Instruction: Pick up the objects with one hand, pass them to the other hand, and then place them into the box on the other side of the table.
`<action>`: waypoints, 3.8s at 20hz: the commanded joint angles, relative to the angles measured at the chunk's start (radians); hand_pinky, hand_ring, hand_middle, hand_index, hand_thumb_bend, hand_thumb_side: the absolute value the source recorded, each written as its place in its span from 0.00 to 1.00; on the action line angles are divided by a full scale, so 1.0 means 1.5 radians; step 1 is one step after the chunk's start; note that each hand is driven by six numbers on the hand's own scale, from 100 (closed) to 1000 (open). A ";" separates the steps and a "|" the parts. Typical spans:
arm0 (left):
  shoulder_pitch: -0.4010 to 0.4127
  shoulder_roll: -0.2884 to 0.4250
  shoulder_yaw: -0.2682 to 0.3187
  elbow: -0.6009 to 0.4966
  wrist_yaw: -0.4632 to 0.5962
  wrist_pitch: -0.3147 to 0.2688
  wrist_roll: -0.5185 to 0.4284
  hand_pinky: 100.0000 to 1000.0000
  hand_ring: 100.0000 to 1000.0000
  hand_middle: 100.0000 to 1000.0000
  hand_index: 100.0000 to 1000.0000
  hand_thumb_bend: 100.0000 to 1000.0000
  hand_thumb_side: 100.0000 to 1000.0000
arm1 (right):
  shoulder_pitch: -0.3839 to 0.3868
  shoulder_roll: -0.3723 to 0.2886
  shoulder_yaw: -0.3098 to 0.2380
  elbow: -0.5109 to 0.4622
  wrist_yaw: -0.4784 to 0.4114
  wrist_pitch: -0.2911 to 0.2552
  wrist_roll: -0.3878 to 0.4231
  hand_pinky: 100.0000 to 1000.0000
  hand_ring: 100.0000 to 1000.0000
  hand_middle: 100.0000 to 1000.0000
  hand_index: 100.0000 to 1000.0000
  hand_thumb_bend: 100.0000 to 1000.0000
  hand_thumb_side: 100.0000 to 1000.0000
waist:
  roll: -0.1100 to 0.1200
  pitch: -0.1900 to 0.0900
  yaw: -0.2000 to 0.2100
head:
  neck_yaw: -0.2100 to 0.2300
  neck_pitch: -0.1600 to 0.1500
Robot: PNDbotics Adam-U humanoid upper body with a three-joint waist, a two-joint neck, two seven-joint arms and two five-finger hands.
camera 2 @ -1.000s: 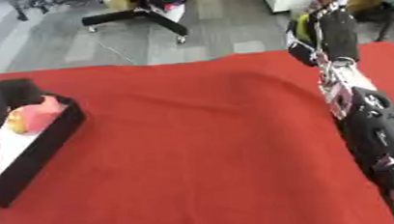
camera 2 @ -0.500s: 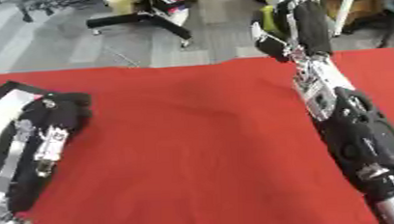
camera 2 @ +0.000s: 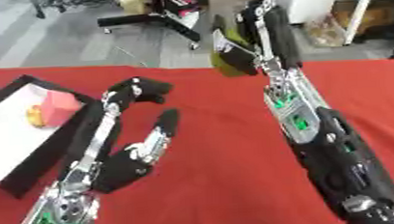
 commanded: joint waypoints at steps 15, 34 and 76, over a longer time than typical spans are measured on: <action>-0.058 -0.029 -0.005 0.076 -0.180 0.031 0.179 0.78 0.72 0.73 0.85 0.59 0.34 | 0.013 -0.021 0.017 -0.269 -0.182 0.132 0.110 0.72 0.09 0.00 0.00 0.00 0.24 | -0.011 -0.011 -0.015 | 0.019 -0.006; -0.038 -0.065 -0.004 0.095 -0.198 0.059 0.377 0.79 0.73 0.74 0.84 0.59 0.33 | 0.014 -0.039 -0.001 -0.284 -0.294 0.139 0.127 0.73 0.08 0.00 0.00 0.00 0.25 | -0.015 -0.012 -0.015 | 0.020 -0.004; -0.122 -0.114 -0.007 0.108 -0.181 0.078 0.312 0.75 0.70 0.71 0.80 0.36 0.35 | 0.022 -0.028 0.013 -0.291 -0.316 0.130 0.158 0.74 0.07 0.00 0.00 0.00 0.24 | -0.017 -0.007 -0.036 | 0.025 -0.009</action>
